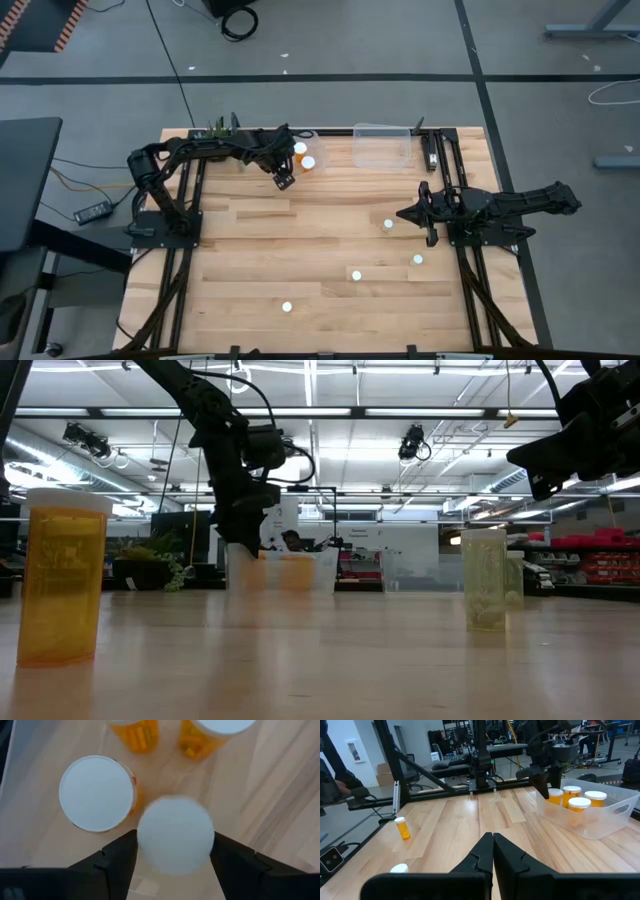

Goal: Pick and place medicine bottles into bin by pill shape (circle, oval)
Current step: Put the orange capsule bottle into the left transparent bin, then put the orange tablet bottle into the right transparent bin

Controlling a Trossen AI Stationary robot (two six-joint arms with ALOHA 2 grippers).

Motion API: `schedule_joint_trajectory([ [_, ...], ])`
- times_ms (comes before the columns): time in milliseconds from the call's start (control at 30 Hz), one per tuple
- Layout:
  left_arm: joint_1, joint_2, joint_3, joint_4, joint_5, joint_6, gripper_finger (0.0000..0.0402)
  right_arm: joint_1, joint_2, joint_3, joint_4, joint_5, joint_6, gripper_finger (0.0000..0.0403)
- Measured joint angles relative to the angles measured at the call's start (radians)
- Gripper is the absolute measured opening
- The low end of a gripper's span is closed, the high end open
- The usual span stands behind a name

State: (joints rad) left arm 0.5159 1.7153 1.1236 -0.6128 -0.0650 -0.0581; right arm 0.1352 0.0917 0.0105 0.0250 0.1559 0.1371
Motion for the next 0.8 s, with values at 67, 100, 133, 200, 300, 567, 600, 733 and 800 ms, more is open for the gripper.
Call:
schedule_joint_trajectory([
  [67, 0.0, 0.0, 0.0, -0.003, 0.0, -0.008, 0.0256, 0.0, 0.0, 0.0, 0.0, 0.0, 0.0, 0.0019],
  [100, 0.0, 0.0, 0.0, -0.004, 0.0, -0.008, 0.0259, 0.0, 0.0, 0.0, 0.0, 0.0, 0.0, 0.0019],
  [133, 0.0, 0.0, 0.002, -0.007, 0.0, -0.009, 0.0262, 0.0, 0.0, 0.0, 0.0, 0.0, 0.0, 0.0019],
  [200, 0.0, 0.0, 0.013, -0.022, 0.0, -0.008, 0.0269, 0.0, 0.0, 0.0, 0.0, 0.0, 0.0, 0.0019],
  [300, 0.0, -0.001, 0.047, -0.037, -0.001, 0.005, 0.028, 0.0, 0.0, 0.0, 0.0, 0.0, 0.0, 0.0019],
  [567, -0.008, -0.002, 0.171, -0.126, -0.016, 0.084, 0.0281, 0.0, 0.0, 0.0, 0.0, 0.0, 0.0, 0.0019],
  [600, -0.01, -0.002, 0.184, -0.128, -0.016, 0.095, 0.0279, 0.0, 0.0, 0.0, 0.0, 0.0, 0.0, 0.0019],
  [733, -0.029, -0.01, 0.204, -0.119, -0.017, 0.16, 0.0263, 0.0, 0.0, 0.0, 0.0, 0.0, 0.0, 0.0019],
  [800, -0.044, -0.01, 0.198, -0.096, -0.016, 0.183, 0.0251, 0.0, 0.0, 0.0, 0.0, 0.0, 0.0, 0.0019],
])
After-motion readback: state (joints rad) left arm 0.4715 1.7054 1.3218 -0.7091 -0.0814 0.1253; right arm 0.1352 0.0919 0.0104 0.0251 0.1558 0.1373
